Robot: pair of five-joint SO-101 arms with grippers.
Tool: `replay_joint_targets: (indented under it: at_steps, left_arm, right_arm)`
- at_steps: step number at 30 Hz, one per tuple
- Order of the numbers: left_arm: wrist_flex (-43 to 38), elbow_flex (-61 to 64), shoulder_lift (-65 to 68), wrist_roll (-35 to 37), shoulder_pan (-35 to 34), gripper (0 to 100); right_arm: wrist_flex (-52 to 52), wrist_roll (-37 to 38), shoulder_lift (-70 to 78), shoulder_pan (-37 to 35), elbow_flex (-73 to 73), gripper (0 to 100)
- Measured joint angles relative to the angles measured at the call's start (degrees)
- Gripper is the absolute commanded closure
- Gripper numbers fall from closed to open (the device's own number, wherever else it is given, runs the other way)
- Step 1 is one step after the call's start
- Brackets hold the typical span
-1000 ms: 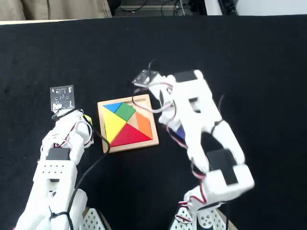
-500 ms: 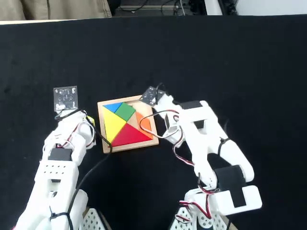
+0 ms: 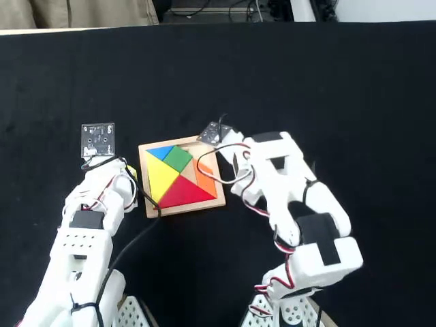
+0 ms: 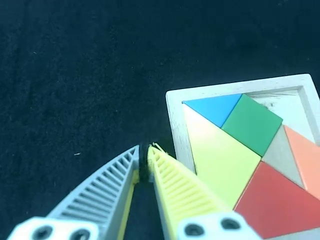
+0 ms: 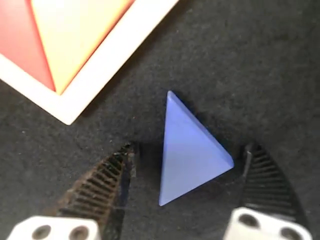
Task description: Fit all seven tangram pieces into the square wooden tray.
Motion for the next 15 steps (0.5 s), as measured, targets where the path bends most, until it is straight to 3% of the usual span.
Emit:
replay_joint_targets:
  at_steps: [8,15]
  left_arm:
    - [0.00,0.00,0.00,0.00,0.00,95]
    - [0.00,0.00,0.00,0.00,0.00,95]
  right_arm:
    - [0.35,0.00,0.18,0.00,-0.18,66.7]
    - [-0.09,0.00,0.53,1.67,-1.49,82.7]
